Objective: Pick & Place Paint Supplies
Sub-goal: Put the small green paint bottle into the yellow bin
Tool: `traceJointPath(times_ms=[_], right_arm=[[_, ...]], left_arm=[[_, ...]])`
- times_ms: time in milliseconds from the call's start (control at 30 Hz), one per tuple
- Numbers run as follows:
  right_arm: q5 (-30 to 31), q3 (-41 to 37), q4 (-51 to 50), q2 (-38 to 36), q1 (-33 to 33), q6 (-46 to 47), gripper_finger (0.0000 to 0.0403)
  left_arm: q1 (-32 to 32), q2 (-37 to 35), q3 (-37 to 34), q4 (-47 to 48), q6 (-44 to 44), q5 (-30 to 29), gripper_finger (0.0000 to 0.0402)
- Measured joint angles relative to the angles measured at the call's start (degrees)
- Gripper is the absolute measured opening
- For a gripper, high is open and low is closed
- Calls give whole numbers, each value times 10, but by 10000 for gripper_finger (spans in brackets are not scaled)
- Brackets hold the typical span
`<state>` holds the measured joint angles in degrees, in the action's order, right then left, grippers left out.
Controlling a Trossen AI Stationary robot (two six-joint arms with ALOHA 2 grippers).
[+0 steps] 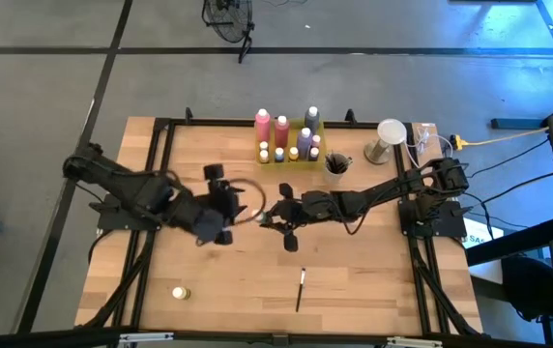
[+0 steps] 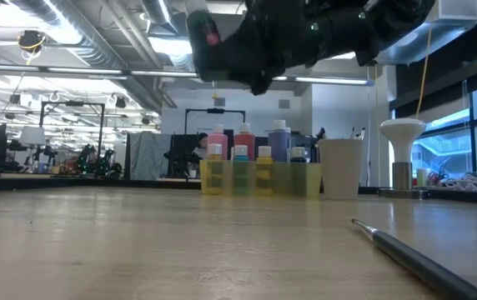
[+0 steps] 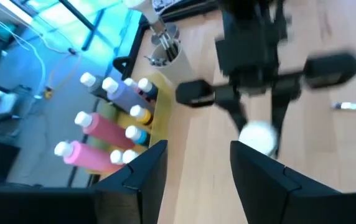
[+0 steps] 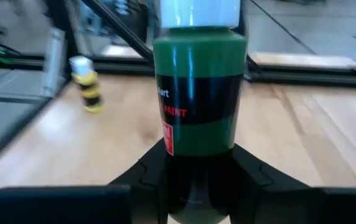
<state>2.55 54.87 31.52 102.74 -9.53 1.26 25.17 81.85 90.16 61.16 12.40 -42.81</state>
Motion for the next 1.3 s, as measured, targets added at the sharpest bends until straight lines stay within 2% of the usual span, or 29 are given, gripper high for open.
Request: traceJointPath(times_ms=[100, 300, 533, 800, 1033, 1167, 1300], right_arm=[[-30, 0, 27, 0, 0, 0, 103], [-33, 0, 46, 0, 0, -2, 103], [-32, 0, 50, 0, 0, -2, 103], [-32, 0, 47, 0, 1, -2, 103], [-31, 0, 43, 0, 1, -13, 103], [-30, 1, 29, -1, 1, -13, 103], [-20, 1, 20, -1, 1, -13, 103]], left_arm=[[24, -11, -43, -2, 15, -24, 167], [36, -22, -130, -46, 20, -57, 168], [28, -24, -161, -43, 23, -55, 164], [17, -24, -115, -53, -21, 55, 162], [-29, -24, -111, -129, -61, 118, 162], [-62, -23, -110, -176, -62, 203, 162], [-90, -20, -110, -171, -61, 269, 162]])
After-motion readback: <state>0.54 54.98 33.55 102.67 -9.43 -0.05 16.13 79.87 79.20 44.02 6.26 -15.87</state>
